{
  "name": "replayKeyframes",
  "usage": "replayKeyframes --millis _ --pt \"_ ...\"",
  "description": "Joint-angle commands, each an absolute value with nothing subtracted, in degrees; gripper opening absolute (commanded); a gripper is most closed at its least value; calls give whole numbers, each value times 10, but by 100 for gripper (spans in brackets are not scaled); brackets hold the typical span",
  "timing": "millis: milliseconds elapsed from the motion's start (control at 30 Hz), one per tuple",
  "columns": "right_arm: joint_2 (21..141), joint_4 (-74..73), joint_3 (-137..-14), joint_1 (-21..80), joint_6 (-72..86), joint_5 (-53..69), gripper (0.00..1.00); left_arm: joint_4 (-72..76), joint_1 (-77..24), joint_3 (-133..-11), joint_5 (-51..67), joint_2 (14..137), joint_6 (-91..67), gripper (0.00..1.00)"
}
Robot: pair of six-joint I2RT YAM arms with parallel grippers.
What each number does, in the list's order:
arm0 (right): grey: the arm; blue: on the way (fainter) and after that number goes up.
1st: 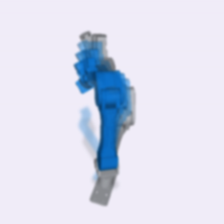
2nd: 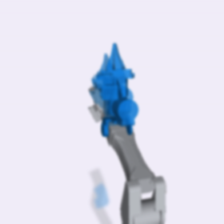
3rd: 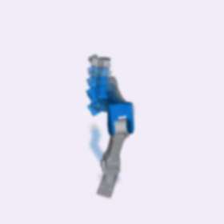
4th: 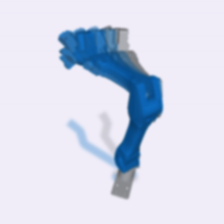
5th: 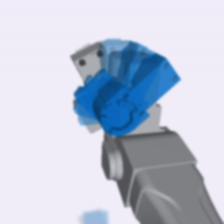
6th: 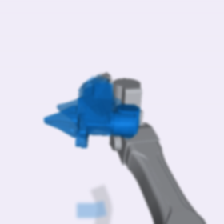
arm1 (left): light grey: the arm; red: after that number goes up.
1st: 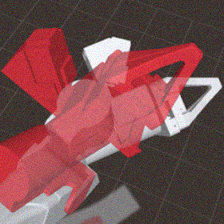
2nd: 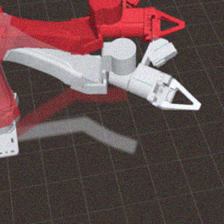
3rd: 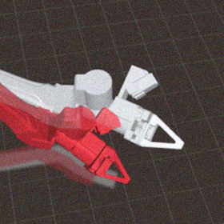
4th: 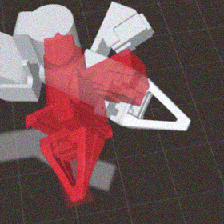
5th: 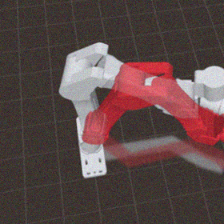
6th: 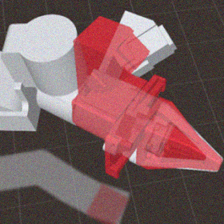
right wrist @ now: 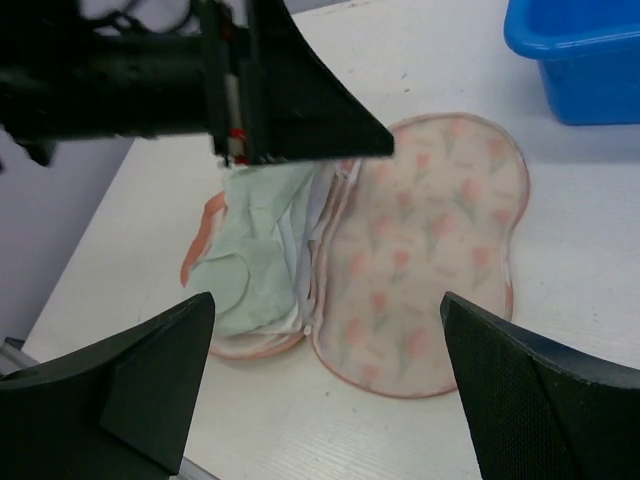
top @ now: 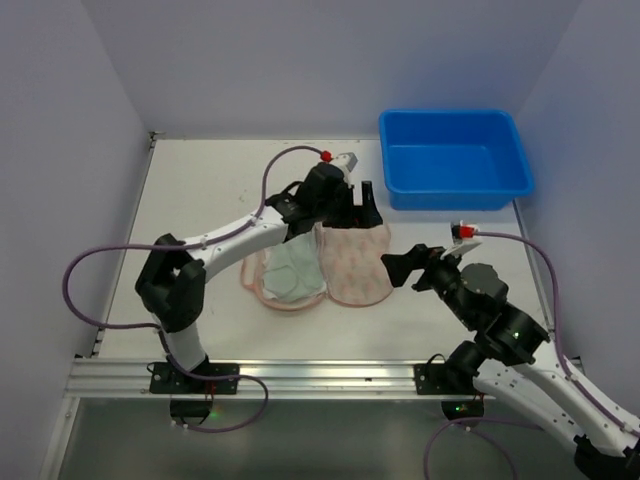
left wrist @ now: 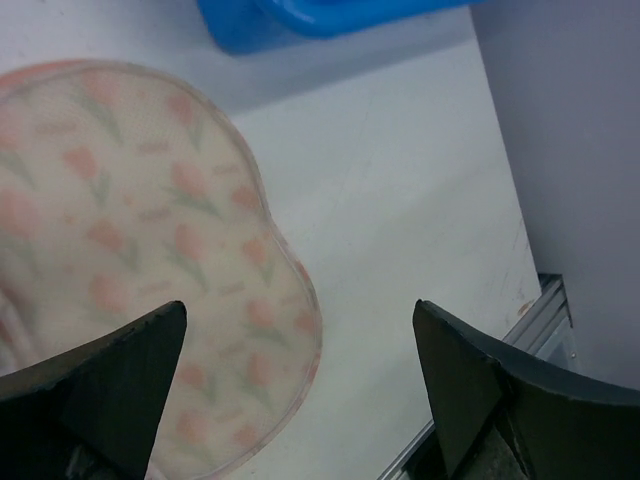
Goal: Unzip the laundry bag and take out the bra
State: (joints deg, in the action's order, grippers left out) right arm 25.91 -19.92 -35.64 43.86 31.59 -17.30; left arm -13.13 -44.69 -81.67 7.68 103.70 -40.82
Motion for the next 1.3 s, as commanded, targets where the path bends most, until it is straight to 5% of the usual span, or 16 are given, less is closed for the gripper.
replayKeyframes --millis 0,567,767,1267 --pt "319 -182 -379 438 294 -154 96 -144 -410 -819 26 929 -389 99" --pt "733 -4 -444 475 507 27 72 -269 -35 -613 4 676 -265 100" --pt "819 20 -475 518 598 21 72 -203 -23 -491 2 628 -253 100" --pt "893 2 -497 528 686 19 63 -203 -10 -479 27 609 -257 100"
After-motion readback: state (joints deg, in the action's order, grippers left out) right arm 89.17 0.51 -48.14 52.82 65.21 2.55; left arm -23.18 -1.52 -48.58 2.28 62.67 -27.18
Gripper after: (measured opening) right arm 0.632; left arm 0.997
